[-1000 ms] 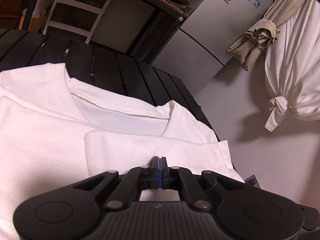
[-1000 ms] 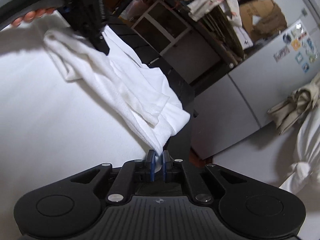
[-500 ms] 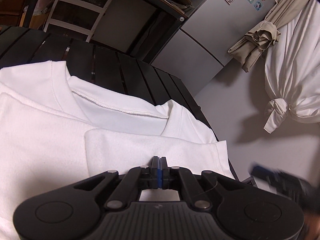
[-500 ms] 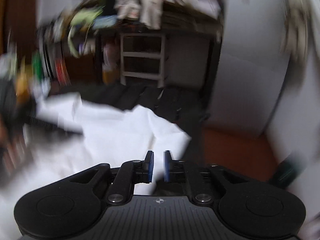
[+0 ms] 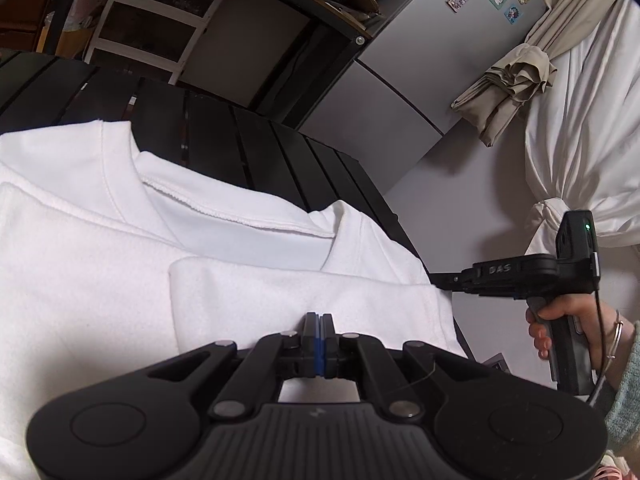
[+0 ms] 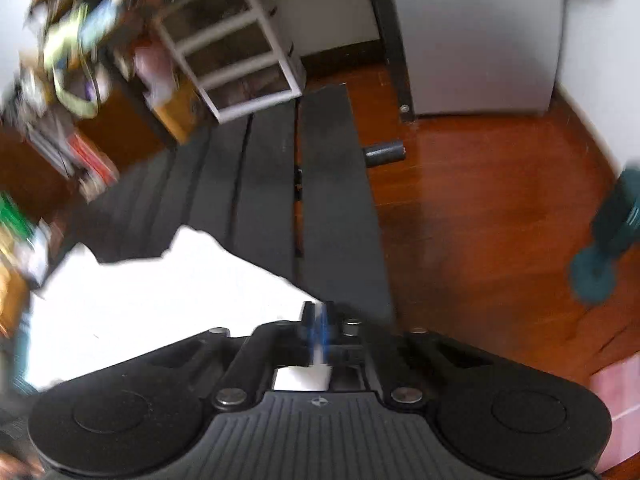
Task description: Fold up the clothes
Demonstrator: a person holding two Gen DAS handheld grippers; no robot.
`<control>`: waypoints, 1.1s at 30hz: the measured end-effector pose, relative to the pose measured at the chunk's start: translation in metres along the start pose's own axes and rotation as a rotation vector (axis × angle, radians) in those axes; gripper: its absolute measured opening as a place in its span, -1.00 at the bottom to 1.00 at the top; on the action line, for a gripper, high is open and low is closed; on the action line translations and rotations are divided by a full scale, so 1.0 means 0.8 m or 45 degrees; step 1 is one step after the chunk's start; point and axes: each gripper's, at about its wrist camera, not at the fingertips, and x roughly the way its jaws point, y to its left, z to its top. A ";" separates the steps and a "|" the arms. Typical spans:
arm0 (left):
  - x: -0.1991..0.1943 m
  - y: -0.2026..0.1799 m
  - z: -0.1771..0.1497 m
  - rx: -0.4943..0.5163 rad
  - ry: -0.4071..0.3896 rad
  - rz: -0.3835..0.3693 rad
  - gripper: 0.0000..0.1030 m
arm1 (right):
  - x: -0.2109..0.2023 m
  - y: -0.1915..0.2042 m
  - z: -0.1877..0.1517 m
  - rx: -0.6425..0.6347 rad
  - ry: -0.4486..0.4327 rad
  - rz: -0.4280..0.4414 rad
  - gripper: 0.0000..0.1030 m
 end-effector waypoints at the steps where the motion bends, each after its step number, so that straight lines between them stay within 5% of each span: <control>1: 0.000 0.001 0.000 -0.001 0.000 -0.002 -1.00 | -0.001 0.001 0.002 -0.013 -0.003 -0.026 -0.99; 2: 0.000 0.001 0.000 -0.002 0.001 -0.004 -1.00 | -0.003 0.003 0.005 -0.059 -0.021 -0.121 -0.90; 4: 0.000 0.002 0.000 -0.007 -0.001 -0.008 -1.00 | -0.011 0.002 0.008 -0.090 -0.072 -0.143 -0.83; 6: 0.000 0.002 -0.001 -0.009 -0.005 -0.011 -1.00 | -0.023 0.004 0.013 -0.108 -0.165 0.024 -0.82; 8: 0.000 0.003 -0.001 -0.013 -0.005 -0.014 -1.00 | -0.020 0.031 0.017 -0.290 -0.140 0.215 -0.29; 9: 0.000 0.004 -0.001 -0.019 -0.002 -0.016 -1.00 | -0.010 0.047 0.018 -0.407 -0.088 0.190 -0.26; 11: 0.000 0.004 0.000 -0.021 0.000 -0.020 -1.00 | 0.007 0.061 0.021 -0.532 -0.020 0.132 -0.39; 13: 0.000 0.005 0.000 -0.018 0.000 -0.024 -1.00 | 0.016 0.060 0.027 -0.529 0.001 0.132 -0.90; 22: -0.001 0.008 -0.003 -0.025 -0.009 -0.038 -1.00 | 0.027 0.063 0.032 -0.472 -0.105 -0.058 -0.72; 27: -0.001 0.008 -0.003 -0.026 -0.006 -0.040 -1.00 | 0.013 0.088 0.035 -0.635 -0.167 0.181 -0.54; 33: 0.000 0.008 -0.005 -0.023 -0.013 -0.041 -1.00 | 0.053 0.122 0.038 -0.757 -0.105 0.043 -0.82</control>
